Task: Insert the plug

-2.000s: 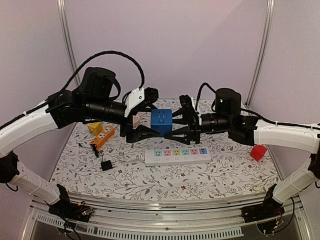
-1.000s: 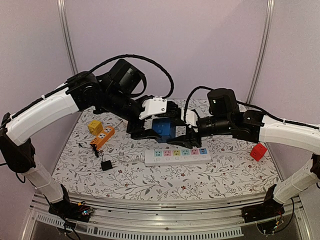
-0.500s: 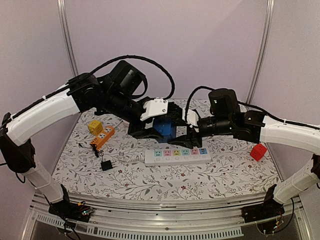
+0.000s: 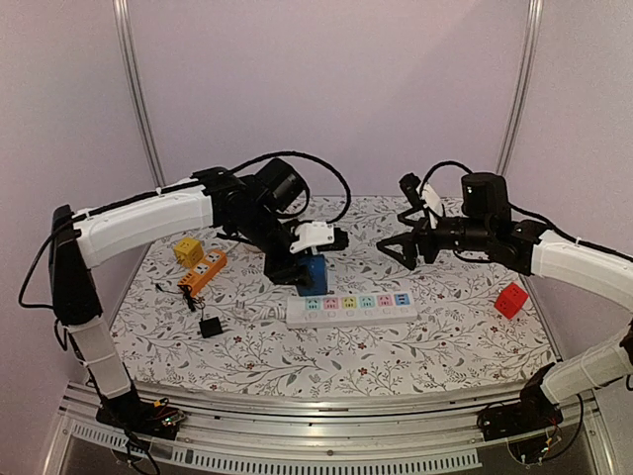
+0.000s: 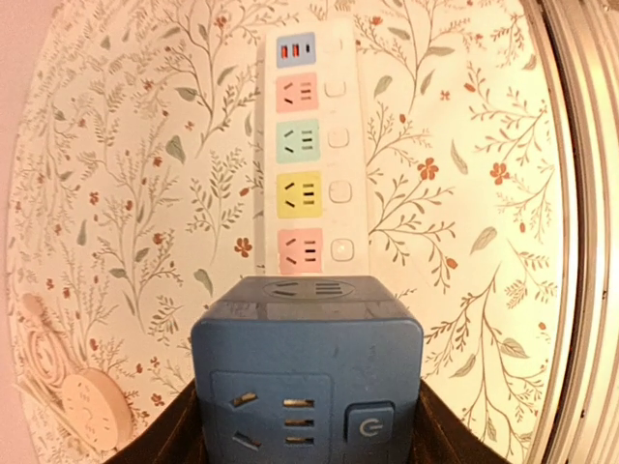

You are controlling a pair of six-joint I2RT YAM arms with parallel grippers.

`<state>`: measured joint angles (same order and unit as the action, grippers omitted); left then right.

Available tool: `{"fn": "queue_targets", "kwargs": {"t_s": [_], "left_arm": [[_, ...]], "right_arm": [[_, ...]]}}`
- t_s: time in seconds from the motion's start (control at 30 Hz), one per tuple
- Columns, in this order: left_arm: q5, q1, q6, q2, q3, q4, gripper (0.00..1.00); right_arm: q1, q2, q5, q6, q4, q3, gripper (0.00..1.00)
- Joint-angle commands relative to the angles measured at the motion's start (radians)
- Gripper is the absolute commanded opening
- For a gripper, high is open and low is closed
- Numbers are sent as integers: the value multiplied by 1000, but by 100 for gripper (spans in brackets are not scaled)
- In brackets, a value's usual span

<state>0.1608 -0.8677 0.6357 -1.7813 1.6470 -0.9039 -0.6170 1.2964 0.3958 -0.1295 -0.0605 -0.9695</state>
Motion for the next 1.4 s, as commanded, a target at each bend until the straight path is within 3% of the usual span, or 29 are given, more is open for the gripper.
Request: {"fn": "queue_targets", "kwargs": {"t_s": [0.0,0.53,0.73,1.37], "left_arm": [[47,-7,28,-69,2,18,0],[172,84,142,-182,3,40,0],[138,110,203,-210,4,42,0],[99,99,168,-269,59,67,0]], "right_arm": [[31,31,12,159,-2,66,99],[67,56,64,65,10,137,99],[66,51,81,58,22,140,99],[67,18,100,30,20,157,99]]}}
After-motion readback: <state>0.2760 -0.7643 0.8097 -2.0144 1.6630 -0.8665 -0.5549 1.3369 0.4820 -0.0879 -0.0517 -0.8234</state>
